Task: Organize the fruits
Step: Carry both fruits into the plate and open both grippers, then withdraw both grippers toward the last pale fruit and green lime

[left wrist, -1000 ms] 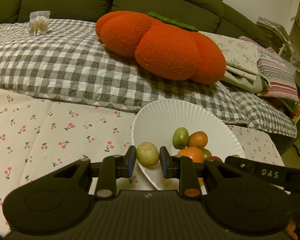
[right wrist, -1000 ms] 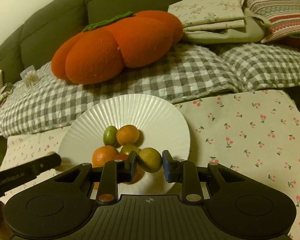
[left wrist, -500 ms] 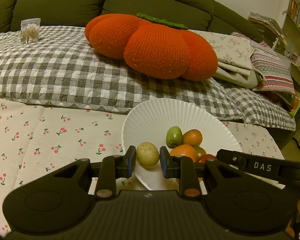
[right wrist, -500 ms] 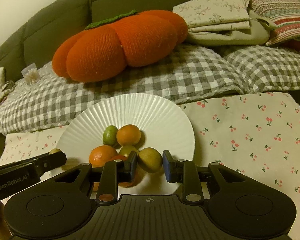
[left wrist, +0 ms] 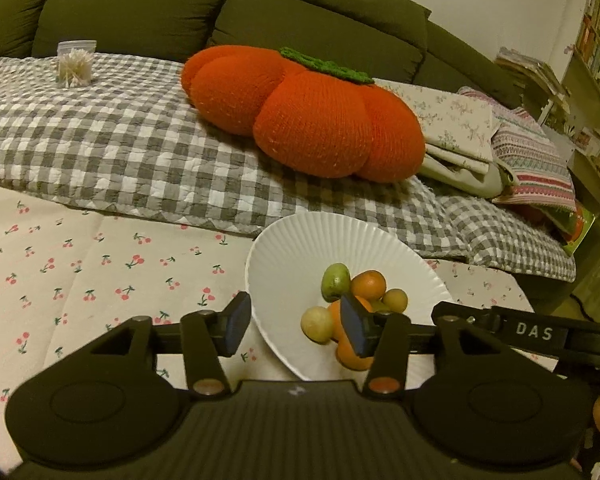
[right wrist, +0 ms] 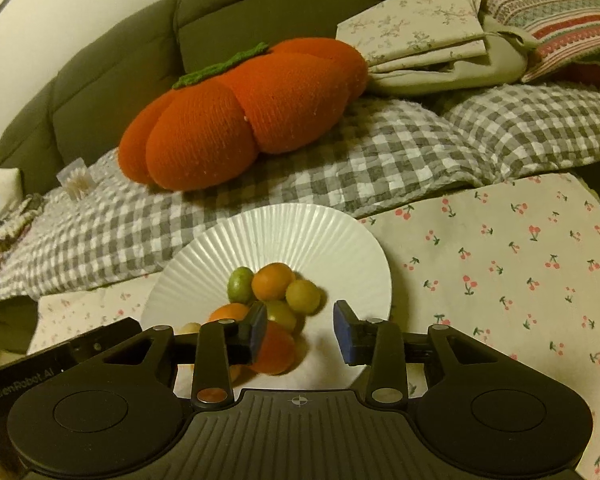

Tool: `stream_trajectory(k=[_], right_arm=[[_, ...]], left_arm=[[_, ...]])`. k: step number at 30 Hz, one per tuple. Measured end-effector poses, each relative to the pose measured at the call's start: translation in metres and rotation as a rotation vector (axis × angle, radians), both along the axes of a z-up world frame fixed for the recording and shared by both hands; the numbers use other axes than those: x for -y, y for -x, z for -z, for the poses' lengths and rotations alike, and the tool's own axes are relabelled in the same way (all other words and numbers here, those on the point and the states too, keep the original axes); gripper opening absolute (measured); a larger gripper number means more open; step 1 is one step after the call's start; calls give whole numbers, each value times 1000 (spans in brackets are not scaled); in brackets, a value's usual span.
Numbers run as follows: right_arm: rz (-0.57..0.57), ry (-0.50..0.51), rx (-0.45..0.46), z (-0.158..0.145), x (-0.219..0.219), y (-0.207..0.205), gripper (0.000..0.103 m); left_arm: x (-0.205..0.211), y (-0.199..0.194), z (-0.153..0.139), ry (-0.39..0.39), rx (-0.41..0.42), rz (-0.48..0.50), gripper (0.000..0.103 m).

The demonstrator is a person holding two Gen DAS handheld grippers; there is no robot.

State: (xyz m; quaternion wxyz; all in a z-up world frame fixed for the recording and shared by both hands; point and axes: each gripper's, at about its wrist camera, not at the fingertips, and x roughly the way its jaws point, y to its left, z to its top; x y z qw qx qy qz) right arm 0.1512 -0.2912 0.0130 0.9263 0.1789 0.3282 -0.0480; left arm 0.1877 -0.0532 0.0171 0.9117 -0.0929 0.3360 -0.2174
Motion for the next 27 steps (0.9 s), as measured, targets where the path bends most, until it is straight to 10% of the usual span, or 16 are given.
stream_trajectory(k=[27], right_arm=[[-63, -4, 9, -29, -47, 100, 36]], left_arm=[[-25, 94, -10, -114, -19, -23, 79]])
